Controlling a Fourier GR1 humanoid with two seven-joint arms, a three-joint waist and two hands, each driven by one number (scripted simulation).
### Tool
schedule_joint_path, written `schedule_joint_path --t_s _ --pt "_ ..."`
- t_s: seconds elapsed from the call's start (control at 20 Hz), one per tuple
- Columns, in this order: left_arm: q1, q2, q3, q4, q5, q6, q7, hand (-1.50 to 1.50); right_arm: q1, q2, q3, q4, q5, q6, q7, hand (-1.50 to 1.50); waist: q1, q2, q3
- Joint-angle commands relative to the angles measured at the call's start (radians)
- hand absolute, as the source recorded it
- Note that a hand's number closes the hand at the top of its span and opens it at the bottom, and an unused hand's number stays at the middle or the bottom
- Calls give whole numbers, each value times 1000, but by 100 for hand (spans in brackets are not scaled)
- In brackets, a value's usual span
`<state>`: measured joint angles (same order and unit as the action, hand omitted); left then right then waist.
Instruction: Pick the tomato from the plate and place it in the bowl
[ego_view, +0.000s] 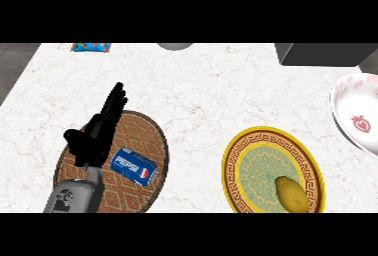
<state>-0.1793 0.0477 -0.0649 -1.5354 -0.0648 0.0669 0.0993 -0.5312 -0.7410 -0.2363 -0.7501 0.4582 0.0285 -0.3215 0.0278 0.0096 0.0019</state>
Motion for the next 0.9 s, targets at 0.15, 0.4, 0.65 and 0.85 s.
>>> schedule_joint_path --t_s 0.15,0.4,0.65,0.85 --pt "6 15 22 -38 21 -14 27 0 -72 18 -21 251 -35 115 -226 -150 -2 -1 0" --pt "51 -8 4 -24 11 -6 -23 0 -86 -45 -139 306 -145 183 -387 -150 -8 -1 1" --pt "-24 17 43 24 22 -20 -7 0 -170 -39 -211 346 -212 163 -344 -150 -13 -3 -1" --pt "19 6 22 -28 13 -10 26 0 -197 -141 -260 423 -264 298 -299 -150 -7 -3 0"
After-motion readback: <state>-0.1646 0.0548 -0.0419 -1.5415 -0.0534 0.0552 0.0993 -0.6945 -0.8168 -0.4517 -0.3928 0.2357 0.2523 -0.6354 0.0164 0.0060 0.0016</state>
